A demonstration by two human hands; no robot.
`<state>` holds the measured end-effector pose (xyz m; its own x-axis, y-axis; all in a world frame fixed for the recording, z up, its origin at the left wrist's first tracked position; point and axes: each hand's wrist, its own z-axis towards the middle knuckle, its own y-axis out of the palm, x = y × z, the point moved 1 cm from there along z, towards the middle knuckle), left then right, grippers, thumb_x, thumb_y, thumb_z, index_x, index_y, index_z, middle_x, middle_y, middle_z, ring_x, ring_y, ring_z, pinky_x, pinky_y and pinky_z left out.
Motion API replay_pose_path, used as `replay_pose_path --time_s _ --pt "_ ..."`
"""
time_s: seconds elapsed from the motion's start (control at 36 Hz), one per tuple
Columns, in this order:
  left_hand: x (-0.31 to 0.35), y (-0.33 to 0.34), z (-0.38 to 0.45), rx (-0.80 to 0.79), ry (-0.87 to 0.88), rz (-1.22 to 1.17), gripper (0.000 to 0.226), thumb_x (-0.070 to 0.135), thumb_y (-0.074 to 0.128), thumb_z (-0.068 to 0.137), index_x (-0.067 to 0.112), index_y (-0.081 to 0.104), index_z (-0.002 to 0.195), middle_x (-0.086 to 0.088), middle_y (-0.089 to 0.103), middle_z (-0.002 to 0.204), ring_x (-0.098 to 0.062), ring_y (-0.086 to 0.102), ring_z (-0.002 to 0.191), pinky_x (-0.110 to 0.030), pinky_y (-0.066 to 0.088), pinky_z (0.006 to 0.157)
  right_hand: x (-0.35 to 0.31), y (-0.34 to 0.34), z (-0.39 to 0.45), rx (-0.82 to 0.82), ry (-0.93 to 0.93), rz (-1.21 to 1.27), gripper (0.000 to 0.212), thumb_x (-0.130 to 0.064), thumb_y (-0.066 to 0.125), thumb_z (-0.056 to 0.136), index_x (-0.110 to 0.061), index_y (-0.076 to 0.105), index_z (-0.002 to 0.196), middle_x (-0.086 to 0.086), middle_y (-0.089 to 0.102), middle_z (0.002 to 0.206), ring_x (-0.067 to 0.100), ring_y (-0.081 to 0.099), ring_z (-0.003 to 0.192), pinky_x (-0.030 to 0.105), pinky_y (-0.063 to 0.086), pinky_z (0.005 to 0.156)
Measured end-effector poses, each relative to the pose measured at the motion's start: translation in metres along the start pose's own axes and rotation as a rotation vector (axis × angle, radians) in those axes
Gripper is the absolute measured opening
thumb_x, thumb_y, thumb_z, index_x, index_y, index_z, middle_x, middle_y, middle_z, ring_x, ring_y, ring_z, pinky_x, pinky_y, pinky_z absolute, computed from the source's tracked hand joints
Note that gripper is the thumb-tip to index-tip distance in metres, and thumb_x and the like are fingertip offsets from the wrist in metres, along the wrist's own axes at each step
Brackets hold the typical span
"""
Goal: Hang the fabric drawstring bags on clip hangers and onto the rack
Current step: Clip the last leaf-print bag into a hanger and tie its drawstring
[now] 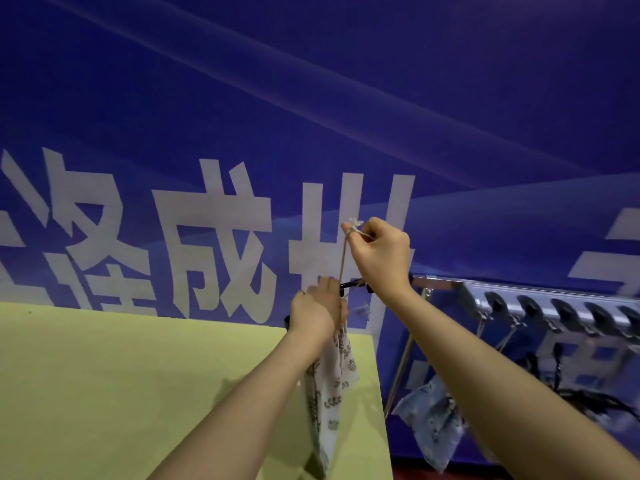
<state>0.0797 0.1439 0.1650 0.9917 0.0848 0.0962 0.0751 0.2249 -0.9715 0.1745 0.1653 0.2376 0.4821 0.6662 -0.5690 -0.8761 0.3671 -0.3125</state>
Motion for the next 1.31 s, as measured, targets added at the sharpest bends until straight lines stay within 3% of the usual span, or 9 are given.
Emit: replay_pose_path --time_s 0.14,0.25,0.33,0.56,0.83,1.06,1.14,1.22,1.31 --pt "0.025 -0.004 -0.002 -0.072 -0.014 0.005 0.039 0.035 0.030 0.100 0.011 0.037 0.130 -0.010 0.051 0.127 -0.030 0.057 0.111 -0.035 0.040 0.072 0.012 -0.023 -0.002 0.039 0.072 0.028 0.038 -0.031 0.066 0.087 -0.007 0.052 0.061 0.008 0.053 0.052 0.022 0.048 0.048 0.038 0.044 0.049" --pt "0.048 -0.010 0.001 -0.105 -0.035 0.070 0.047 0.044 0.031 0.099 0.008 0.039 0.128 -0.011 0.056 0.124 -0.031 0.059 0.110 -0.036 0.045 0.080 0.024 -0.041 0.001 0.061 0.124 0.014 0.041 -0.032 0.067 0.086 -0.010 0.049 0.057 0.004 0.049 0.049 0.015 0.041 0.047 0.034 0.040 0.048" --pt "0.072 -0.012 0.003 -0.126 -0.038 0.048 0.043 0.042 0.035 0.098 0.008 0.042 0.124 -0.010 0.060 0.119 -0.030 0.060 0.107 -0.034 0.042 0.074 0.037 -0.059 0.003 0.061 0.143 0.010 0.043 -0.032 0.068 0.085 -0.016 0.043 0.053 -0.005 0.043 0.046 0.010 0.037 0.044 0.029 0.036 0.048" --pt "0.154 -0.012 -0.002 -0.105 -0.026 0.081 0.047 0.052 0.040 0.093 0.011 0.052 0.114 -0.008 0.064 0.109 -0.027 0.063 0.098 -0.032 0.039 0.068 0.088 -0.130 0.012 0.025 0.146 0.039 0.046 -0.033 0.068 0.084 -0.009 0.044 0.053 -0.002 0.038 0.045 0.014 0.034 0.046 0.038 0.039 0.050" --pt "0.265 0.019 -0.022 -0.052 -0.017 0.199 0.069 0.065 0.036 0.089 0.006 0.049 0.124 -0.013 0.050 0.124 -0.028 0.050 0.113 -0.035 0.043 0.085 0.159 -0.224 -0.008 -0.067 0.139 0.054 0.054 -0.026 0.070 0.084 -0.019 0.029 0.049 -0.005 0.028 0.044 0.009 0.026 0.047 0.030 0.030 0.051" --pt "0.337 0.059 -0.048 -0.241 -0.001 0.229 0.059 0.061 0.035 0.092 0.012 0.059 0.113 -0.012 0.059 0.118 -0.028 0.057 0.107 -0.032 0.040 0.074 0.215 -0.284 -0.053 -0.201 0.219 0.051 0.050 -0.022 0.072 0.082 -0.017 0.033 0.049 -0.004 0.030 0.043 0.009 0.029 0.046 0.028 0.031 0.052" --pt "0.353 0.073 -0.062 -0.306 0.017 0.173 0.055 0.060 0.034 0.093 0.014 0.062 0.104 -0.008 0.064 0.110 -0.026 0.062 0.101 -0.030 0.040 0.070 0.232 -0.298 -0.071 -0.250 0.298 -0.011 0.046 -0.022 0.072 0.080 -0.016 0.039 0.048 -0.006 0.039 0.038 0.003 0.039 0.043 0.030 0.035 0.050" --pt "0.366 0.083 -0.073 -0.282 0.096 0.125 0.053 0.060 0.037 0.092 0.014 0.062 0.099 -0.006 0.064 0.105 -0.026 0.063 0.097 -0.031 0.042 0.070 0.253 -0.313 -0.086 -0.322 0.374 -0.125 0.043 -0.030 0.069 0.079 -0.021 0.039 0.048 -0.002 0.048 0.044 0.018 0.055 0.053 0.038 0.045 0.053" --pt "0.383 0.085 -0.077 -0.231 0.192 0.060 0.056 0.059 0.038 0.092 0.009 0.060 0.103 -0.010 0.061 0.106 -0.030 0.062 0.097 -0.034 0.044 0.070 0.271 -0.330 -0.101 -0.345 0.418 -0.220 0.041 -0.027 0.068 0.079 -0.022 0.040 0.049 -0.002 0.046 0.046 0.022 0.051 0.054 0.037 0.041 0.052"
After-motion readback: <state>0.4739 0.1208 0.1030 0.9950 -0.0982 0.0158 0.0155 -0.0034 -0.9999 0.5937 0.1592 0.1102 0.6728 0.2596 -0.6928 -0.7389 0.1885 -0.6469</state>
